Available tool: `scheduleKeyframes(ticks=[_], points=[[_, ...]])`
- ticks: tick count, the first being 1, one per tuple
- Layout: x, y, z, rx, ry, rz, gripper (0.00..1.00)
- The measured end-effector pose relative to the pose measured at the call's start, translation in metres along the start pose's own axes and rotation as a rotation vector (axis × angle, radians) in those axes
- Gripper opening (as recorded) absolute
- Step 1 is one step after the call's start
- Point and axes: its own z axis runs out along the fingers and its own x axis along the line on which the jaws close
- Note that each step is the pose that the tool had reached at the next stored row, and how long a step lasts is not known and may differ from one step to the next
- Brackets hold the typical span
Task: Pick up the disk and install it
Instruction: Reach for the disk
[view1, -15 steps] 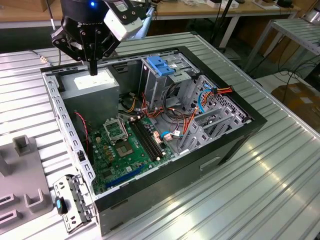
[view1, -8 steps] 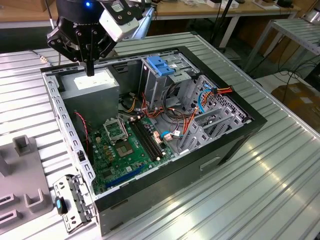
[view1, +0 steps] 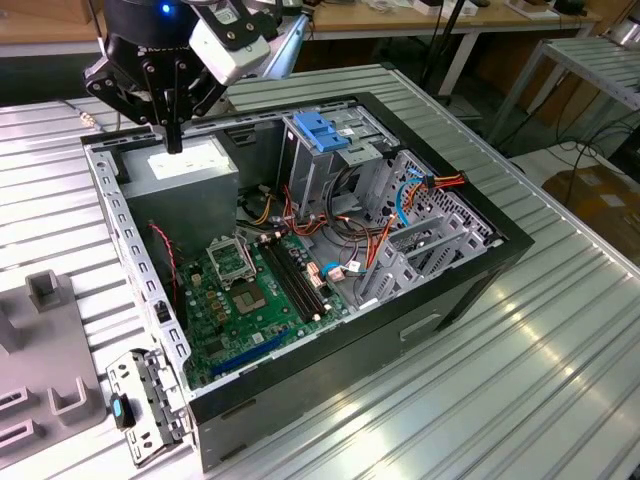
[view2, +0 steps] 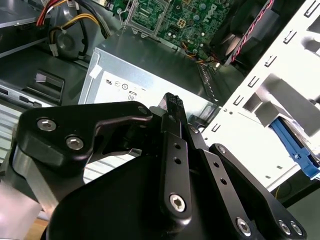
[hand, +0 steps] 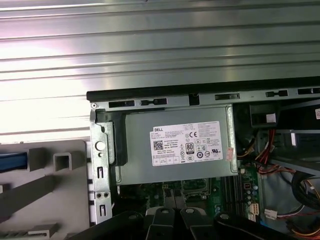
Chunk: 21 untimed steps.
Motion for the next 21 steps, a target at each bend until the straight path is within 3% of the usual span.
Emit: scheduleKeyframes(ticks=[21], points=[[0.0215, -0.0017, 0.0000, 0.0001, 0.0005, 0.000, 0.11]])
